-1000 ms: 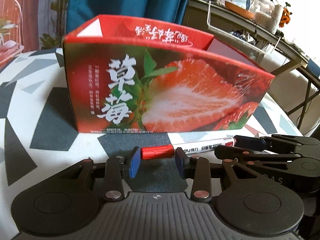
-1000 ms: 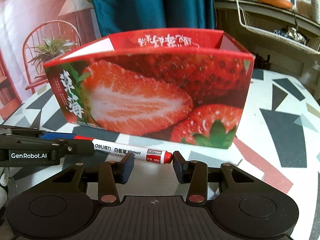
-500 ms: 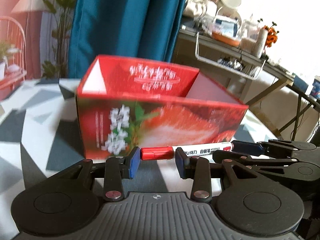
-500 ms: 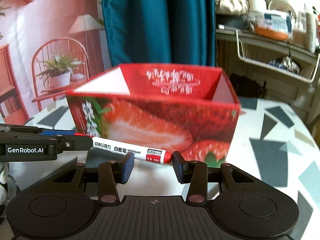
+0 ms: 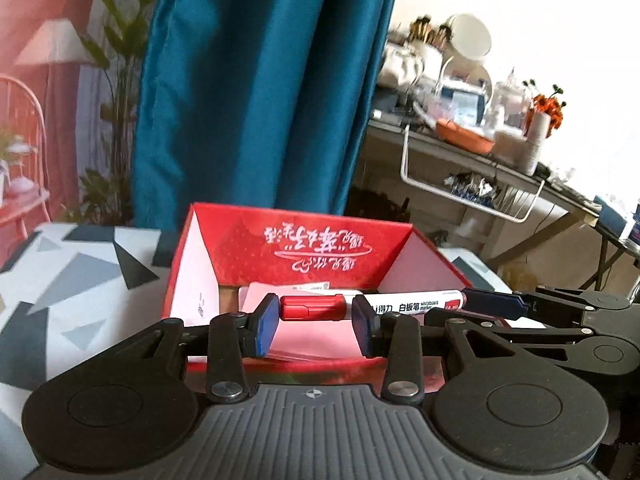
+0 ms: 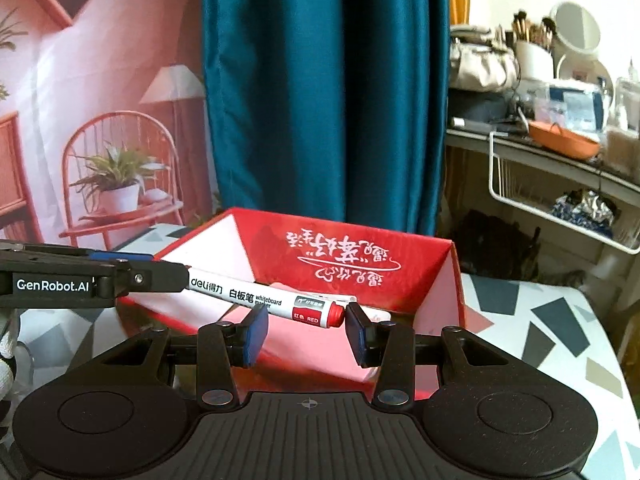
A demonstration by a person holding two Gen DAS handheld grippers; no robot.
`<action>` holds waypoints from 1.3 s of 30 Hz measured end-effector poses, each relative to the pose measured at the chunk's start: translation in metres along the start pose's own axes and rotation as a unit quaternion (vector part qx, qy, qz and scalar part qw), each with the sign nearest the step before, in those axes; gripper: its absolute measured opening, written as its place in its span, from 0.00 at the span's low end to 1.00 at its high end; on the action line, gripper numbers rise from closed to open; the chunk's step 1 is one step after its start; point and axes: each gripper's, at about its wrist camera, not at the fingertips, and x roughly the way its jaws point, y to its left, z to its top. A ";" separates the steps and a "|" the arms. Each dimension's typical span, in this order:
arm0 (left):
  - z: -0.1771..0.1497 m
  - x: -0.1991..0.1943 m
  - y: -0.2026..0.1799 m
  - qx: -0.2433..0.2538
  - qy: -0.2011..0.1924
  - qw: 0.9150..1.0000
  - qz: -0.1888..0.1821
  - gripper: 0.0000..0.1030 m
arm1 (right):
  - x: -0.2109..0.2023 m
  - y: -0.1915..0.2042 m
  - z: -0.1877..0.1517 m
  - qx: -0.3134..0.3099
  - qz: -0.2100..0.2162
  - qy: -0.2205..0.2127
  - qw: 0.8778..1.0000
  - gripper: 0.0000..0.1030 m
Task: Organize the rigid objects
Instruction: 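Lift the marker into the red box and open the left tool, then move the left tool back to the lavender cylinder beside the box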
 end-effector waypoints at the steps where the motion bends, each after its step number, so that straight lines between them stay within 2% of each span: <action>1: 0.002 0.006 0.004 -0.010 0.009 1.000 -0.003 0.40 | 0.008 -0.003 0.001 0.006 0.000 0.008 1.000 0.38; 4: 0.005 0.023 0.011 -0.034 0.045 0.998 0.002 0.40 | 0.027 -0.013 0.003 0.030 0.006 0.031 0.999 0.38; 10: 0.000 0.041 0.013 -0.029 0.074 0.997 0.017 0.40 | 0.048 -0.021 -0.006 0.049 0.014 0.055 0.997 0.38; 19: -0.002 0.049 0.014 -0.024 0.090 0.995 0.026 0.40 | 0.059 -0.029 -0.011 0.067 0.024 0.071 0.995 0.38; 29: -0.001 0.045 0.007 -0.004 0.079 0.996 0.032 0.42 | 0.055 -0.026 -0.013 0.062 0.025 0.068 0.995 0.39; 35: 0.000 0.035 0.005 0.003 0.069 0.997 0.033 0.52 | 0.044 -0.024 -0.014 0.057 0.024 0.055 0.997 0.45; 37: 0.000 0.030 0.006 -0.001 0.063 0.997 0.033 0.60 | 0.039 -0.024 -0.015 0.056 0.023 0.048 0.997 0.52; 39: 0.000 0.024 0.005 0.001 0.056 0.998 0.039 0.72 | 0.034 -0.024 -0.016 0.056 0.022 0.043 0.997 0.59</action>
